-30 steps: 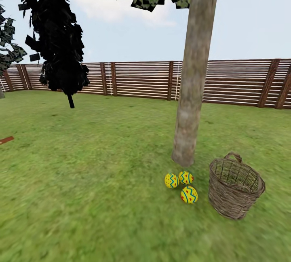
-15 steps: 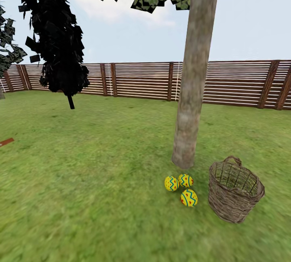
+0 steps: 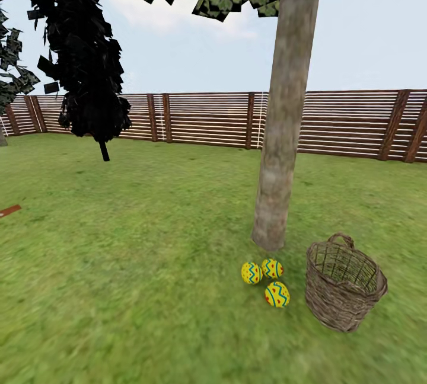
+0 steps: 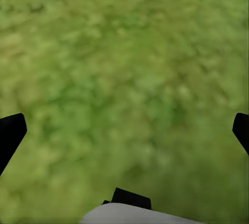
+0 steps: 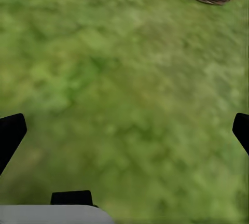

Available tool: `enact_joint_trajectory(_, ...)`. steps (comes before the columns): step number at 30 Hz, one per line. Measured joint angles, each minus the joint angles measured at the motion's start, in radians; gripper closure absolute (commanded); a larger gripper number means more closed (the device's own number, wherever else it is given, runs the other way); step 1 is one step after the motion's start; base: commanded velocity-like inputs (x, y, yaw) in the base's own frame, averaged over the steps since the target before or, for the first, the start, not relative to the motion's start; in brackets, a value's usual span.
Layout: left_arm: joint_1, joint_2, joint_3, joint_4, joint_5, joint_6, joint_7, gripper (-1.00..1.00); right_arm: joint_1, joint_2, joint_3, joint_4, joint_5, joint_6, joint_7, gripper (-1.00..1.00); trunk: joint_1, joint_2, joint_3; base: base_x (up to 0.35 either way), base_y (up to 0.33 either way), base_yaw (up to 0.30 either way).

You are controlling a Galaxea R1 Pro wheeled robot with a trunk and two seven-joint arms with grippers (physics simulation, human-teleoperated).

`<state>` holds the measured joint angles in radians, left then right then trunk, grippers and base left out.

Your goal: Take the three Easter eggs out of the wicker basket on the lawn in the garden, then place them on the lawn next to a single tree (choose any tree) so that all three eggs are next to the same tree and none are left in the basket.

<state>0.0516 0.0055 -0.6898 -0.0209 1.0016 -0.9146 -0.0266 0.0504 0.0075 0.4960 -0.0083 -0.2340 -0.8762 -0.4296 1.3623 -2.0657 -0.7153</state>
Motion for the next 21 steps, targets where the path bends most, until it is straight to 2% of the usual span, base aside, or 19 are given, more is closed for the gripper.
enact_joint_trajectory(8, 0.0, 0.0, 0.001, 0.0, 0.0, 0.002, 0.004, -1.0, 0.0, 0.0, 0.0, 0.0, 0.0, 0.0, 0.0, -1.0, -0.031, 0.056, 0.025, 0.0, 0.0, 0.0)
enact_joint_trajectory(10, 0.0, 0.0, 0.001, 0.0, 0.0, 0.038, 0.005, -1.0, 0.0, 0.0, 0.0, 0.0, 0.0, 0.0, 0.0, -1.0, -0.038, 0.07, 0.031, 0.0, 0.0, 0.0)
enact_joint_trajectory(11, 0.0, 0.0, -0.001, 0.0, 0.0, 0.096, 0.006, -1.0, 0.0, 0.0, 0.0, 0.0, 0.0, 0.0, 0.0, -1.0, -0.042, 0.077, 0.034, 0.0, 0.0, 0.0)
enact_joint_trajectory(14, 0.0, 0.001, -0.001, -0.001, -0.003, 0.206, 0.006, -1.0, 0.0, 0.0, 0.0, 0.0, 0.0, 0.0, 0.0, -1.0, -0.054, 0.098, 0.044, 0.0, 0.0, 0.0)
enact_joint_trajectory(17, 0.0, 0.001, 0.0, -0.002, -0.004, 0.242, 0.006, -1.0, 0.0, 0.0, 0.0, 0.0, 0.0, 0.0, 0.0, -1.0, -0.054, 0.098, 0.044, 0.0, 0.0, 0.0)
enact_joint_trajectory(21, 0.0, -0.002, -0.001, -0.011, -0.006, 0.253, 0.005, -1.0, 0.0, 0.0, 0.0, 0.0, 0.0, 0.0, 0.0, -1.0, -0.054, 0.098, 0.044, 0.0, 0.0, 0.0)
